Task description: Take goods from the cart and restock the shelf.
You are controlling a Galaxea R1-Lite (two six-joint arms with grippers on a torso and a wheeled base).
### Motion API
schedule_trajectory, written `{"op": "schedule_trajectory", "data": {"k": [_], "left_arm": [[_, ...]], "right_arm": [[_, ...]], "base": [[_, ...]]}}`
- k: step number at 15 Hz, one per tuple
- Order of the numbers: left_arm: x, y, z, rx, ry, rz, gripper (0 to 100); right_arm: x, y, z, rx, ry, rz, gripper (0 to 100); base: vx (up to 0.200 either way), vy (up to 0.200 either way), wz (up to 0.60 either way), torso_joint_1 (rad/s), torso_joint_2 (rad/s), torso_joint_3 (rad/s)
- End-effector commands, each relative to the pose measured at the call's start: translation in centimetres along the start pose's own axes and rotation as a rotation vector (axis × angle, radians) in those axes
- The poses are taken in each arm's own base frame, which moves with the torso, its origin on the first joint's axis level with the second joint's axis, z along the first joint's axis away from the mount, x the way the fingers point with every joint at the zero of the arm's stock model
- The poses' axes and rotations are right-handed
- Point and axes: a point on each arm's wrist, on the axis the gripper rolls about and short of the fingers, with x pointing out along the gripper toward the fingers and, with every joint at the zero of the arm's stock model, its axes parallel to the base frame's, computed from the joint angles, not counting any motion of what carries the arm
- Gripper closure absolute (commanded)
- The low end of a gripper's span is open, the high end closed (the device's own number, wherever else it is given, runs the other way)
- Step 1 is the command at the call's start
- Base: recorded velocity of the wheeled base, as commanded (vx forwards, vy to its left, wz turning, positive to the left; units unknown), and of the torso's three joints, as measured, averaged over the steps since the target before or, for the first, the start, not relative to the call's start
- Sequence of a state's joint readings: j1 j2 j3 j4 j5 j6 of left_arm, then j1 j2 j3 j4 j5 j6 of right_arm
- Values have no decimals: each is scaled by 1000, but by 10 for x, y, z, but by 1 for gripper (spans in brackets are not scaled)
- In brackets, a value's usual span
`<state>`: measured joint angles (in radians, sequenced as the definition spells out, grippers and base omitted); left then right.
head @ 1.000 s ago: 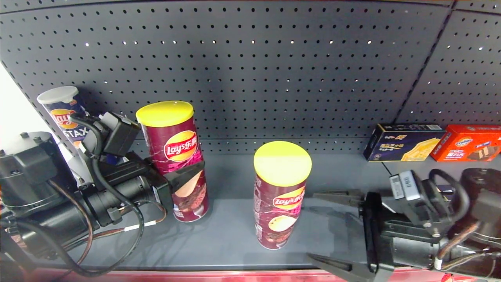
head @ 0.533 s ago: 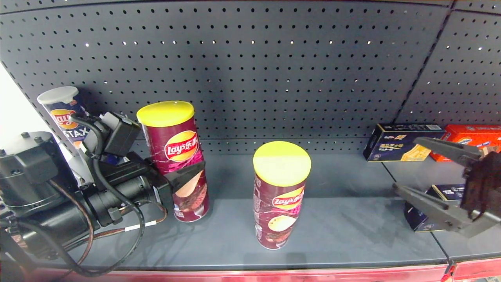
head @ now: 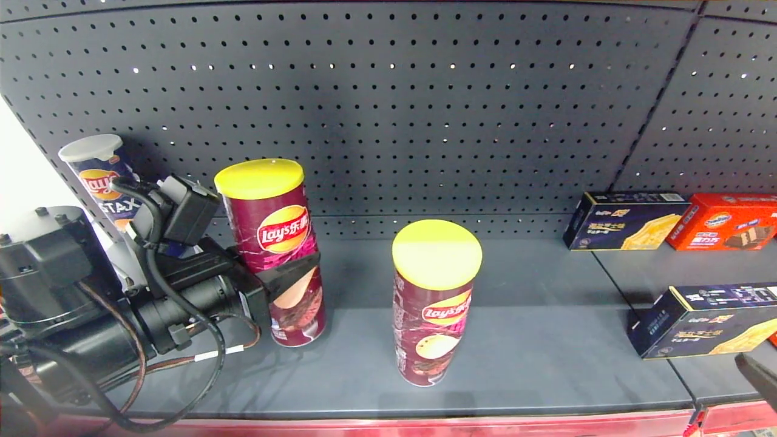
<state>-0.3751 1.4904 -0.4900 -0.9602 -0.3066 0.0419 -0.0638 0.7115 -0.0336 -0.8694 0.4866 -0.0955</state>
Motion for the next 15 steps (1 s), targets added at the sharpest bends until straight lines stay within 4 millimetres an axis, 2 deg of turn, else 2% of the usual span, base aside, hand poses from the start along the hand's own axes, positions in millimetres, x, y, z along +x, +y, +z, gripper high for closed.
{"op": "schedule_trajectory", "data": {"k": [1, 3, 6, 8, 10, 13, 15], "left_arm": [[0, 0, 0, 1, 0, -1, 100], [0, -1, 1, 3, -5, -4, 100], [-1, -5, 4, 7, -17, -22, 100], [-3, -7, 5, 9, -23, -23, 100], [-10, -8, 6, 10, -29, -20, 100], [-16, -10, 3, 8, -20, -23, 100], [-16, -11, 4, 11, -26, -26, 100]], "right_arm": [[-45, 24, -17, 6, -2, -61, 0], [-74, 41, -40, 41, 22, -101, 0], [-75, 38, -43, 28, 52, -249, 0], [-78, 35, -58, 33, 221, -488, 0], [-83, 30, -63, 21, 304, -806, 0], [-83, 30, -63, 54, 293, -809, 0], [-80, 34, -63, 84, 267, -558, 0]], "base": [[0, 0, 0, 0, 0, 0], [0, 0, 0, 0, 0, 0], [0, 0, 0, 0, 0, 0], [0, 0, 0, 0, 0, 0], [0, 0, 0, 0, 0, 0], [0, 0, 0, 0, 0, 0], [0, 0, 0, 0, 0, 0]]}}
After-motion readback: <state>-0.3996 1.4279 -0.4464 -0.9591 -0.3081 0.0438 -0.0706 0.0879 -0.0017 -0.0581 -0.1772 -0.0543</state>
